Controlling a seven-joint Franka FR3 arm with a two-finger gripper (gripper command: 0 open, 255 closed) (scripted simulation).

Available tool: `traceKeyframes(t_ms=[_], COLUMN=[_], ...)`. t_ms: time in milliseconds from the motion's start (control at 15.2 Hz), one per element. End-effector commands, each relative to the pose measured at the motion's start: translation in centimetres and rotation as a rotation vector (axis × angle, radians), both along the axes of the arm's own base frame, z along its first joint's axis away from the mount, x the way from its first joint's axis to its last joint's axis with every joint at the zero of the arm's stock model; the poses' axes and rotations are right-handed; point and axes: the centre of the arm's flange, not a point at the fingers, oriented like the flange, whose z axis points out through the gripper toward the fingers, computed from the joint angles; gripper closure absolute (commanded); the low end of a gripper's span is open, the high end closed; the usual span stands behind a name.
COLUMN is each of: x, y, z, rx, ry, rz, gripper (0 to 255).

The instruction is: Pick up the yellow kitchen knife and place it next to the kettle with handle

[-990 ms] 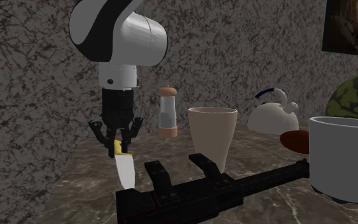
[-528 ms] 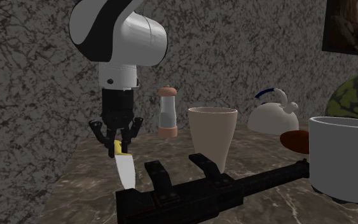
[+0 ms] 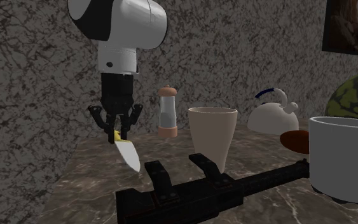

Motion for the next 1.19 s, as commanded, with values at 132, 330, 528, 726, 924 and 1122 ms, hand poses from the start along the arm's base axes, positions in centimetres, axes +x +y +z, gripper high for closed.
traceKeyframes(t_ms=[132, 330, 528, 726, 924, 1122], x=[-0.1, -0.1, -0.1, -0.1, -0.1, -0.1], y=[0.1, 0.1, 0.1, 0.1, 0.1, 0.1], z=[2.0, 3.6, 5.2, 6.8, 8.4, 10.0], rx=[0.0, 0.0, 0.0, 0.0, 0.0, 0.0], ry=[0.0, 0.0, 0.0, 0.0, 0.0, 0.0], rz=[0.0, 0.0, 0.0, 0.0, 0.0, 0.0], gripper=[255, 255, 255, 255, 255, 255])
